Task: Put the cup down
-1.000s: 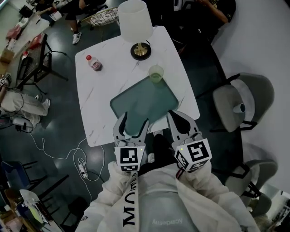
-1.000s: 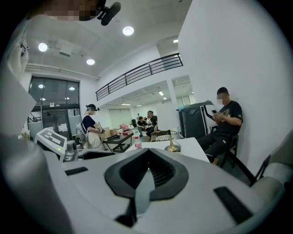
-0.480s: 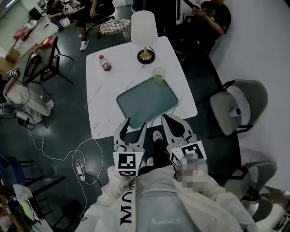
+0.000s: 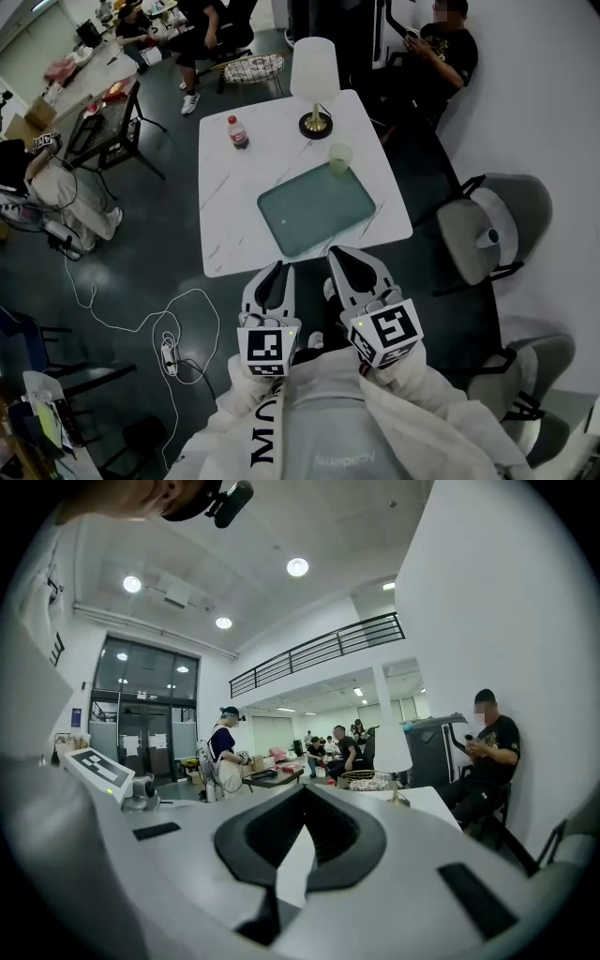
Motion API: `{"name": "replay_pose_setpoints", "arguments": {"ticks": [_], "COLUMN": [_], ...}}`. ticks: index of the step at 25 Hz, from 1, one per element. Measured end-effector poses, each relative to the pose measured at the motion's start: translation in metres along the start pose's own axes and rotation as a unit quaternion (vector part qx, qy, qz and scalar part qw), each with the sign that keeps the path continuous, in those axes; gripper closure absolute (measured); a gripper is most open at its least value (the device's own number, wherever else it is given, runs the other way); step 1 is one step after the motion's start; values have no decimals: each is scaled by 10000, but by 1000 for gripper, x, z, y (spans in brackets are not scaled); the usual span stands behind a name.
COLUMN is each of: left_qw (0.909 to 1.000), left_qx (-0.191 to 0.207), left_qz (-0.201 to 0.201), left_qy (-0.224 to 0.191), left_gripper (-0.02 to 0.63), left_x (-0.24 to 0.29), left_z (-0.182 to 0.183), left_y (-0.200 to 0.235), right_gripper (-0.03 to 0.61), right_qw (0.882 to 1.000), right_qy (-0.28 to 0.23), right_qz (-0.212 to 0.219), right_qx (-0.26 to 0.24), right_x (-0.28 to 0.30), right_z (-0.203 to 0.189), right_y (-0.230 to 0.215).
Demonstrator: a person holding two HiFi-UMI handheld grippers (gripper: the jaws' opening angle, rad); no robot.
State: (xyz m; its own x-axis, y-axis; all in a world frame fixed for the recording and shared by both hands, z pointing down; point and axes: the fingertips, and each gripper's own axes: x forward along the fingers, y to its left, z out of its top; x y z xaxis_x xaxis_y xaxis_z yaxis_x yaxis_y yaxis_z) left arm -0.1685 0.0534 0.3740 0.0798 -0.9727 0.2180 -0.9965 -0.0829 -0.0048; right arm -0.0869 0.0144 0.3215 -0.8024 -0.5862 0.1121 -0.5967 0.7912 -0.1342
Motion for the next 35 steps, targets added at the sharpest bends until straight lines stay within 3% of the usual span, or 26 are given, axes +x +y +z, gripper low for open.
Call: {"name": "replay_pose_setpoints", "arguments": {"ticks": [5,13,35], "left_qw": [9999,9999,9993], "left_qx": [-6,34,244], "left_qz": [99,-40,57], "left_qy": [-17,124,275], "left_gripper": [603,603,603], "left_x": [-21,-29,11], "left_z": [4,3,16], "left_y": [1,-9,-66], "right_gripper": [572,572,574], "right_qw": [10000,9999,9996], "right_qy": [9,62,230], "right_qz": [7,-32,36], "right_qx": [27,105,168], "right_x": [-15,-27,-55], "right_z": [1,0,-11], "right_y": [13,12,-56]}}
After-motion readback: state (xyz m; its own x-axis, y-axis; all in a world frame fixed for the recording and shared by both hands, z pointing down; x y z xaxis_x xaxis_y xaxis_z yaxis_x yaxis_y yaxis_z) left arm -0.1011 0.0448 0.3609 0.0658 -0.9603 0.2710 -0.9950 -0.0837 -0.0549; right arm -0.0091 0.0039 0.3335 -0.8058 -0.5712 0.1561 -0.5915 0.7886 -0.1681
